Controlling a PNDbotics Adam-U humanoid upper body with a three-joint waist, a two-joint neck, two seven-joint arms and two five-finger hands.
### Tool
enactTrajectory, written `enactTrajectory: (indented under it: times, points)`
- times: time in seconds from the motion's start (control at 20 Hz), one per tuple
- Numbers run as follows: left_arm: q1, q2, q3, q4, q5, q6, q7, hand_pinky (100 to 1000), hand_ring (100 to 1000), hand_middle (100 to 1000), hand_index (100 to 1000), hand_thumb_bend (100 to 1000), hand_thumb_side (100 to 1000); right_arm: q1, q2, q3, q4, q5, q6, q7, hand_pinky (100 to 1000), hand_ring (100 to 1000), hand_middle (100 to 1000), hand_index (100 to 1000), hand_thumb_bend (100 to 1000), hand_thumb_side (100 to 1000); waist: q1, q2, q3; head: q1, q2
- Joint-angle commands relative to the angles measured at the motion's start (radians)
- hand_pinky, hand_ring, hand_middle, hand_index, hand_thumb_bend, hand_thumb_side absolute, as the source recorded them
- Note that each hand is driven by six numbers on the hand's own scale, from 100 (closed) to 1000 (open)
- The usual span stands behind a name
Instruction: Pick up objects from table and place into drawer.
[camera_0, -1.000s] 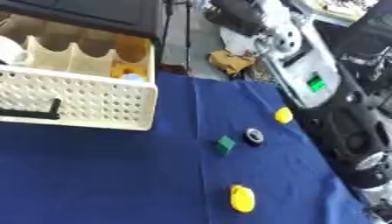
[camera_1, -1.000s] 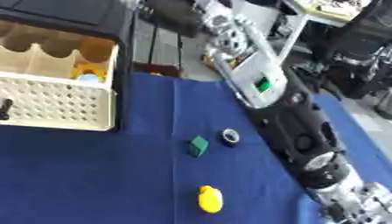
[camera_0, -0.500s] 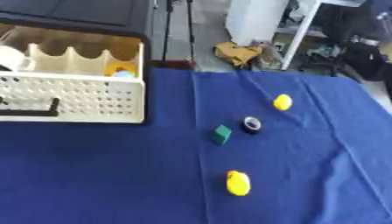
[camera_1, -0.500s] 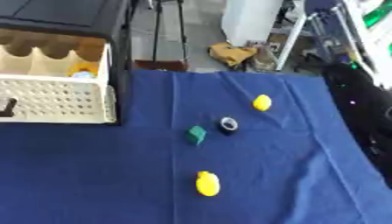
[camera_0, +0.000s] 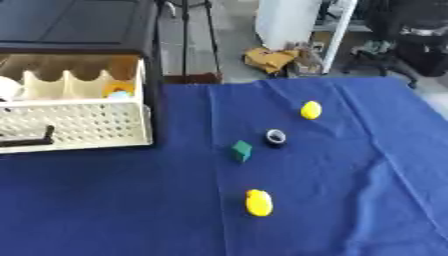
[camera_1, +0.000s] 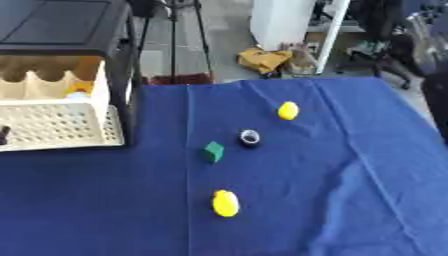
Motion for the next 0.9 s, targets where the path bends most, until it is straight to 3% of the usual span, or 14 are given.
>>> enactTrajectory:
  times: [0.05,0.35,0.55,0.7,0.75,0.9]
  points:
    - [-0.01,0.072,0.031,-0.013,-0.013,-0.043,0.029,393,642,615,771,100,954,0.03,-0.027,-0.047,-0.01,-0.058,-0.058,-0.017,629,902,628,872,100,790,0.009,-0.032,-0.015,0.059,0.022]
    - [-0.018,0.206,0.083,-0.013,-0.097,-0.106,0.049,251,511,529,689,100,833,0.157,0.019,-0.106,-0.01,-0.127,-0.19,-0.018,596,857,613,850,100,930,0.04,-0.05,-0.068,0.142,0.05]
    - [-0.015,0.305,0.099,-0.013,-0.182,-0.134,-0.014,214,478,533,728,100,745,0.224,0.067,-0.109,-0.01,-0.133,-0.277,0.005,560,826,611,846,100,983,0.057,-0.059,-0.09,0.186,0.065]
    - [-0.006,0.379,0.096,-0.013,-0.261,-0.145,-0.115,199,457,566,766,100,706,0.265,0.116,-0.095,-0.01,-0.113,-0.334,0.03,556,818,609,837,100,980,0.069,-0.063,-0.098,0.205,0.07]
    - [-0.002,0.404,0.093,-0.013,-0.298,-0.144,-0.165,201,449,580,785,100,736,0.279,0.134,-0.088,-0.01,-0.1,-0.347,0.038,558,819,608,836,100,977,0.073,-0.065,-0.101,0.208,0.074]
    - [0.025,0.476,0.062,-0.013,-0.413,-0.163,-0.368,231,444,645,900,100,937,0.314,0.184,-0.07,-0.01,-0.051,-0.36,0.056,568,826,604,831,100,973,0.086,-0.069,-0.108,0.214,0.083]
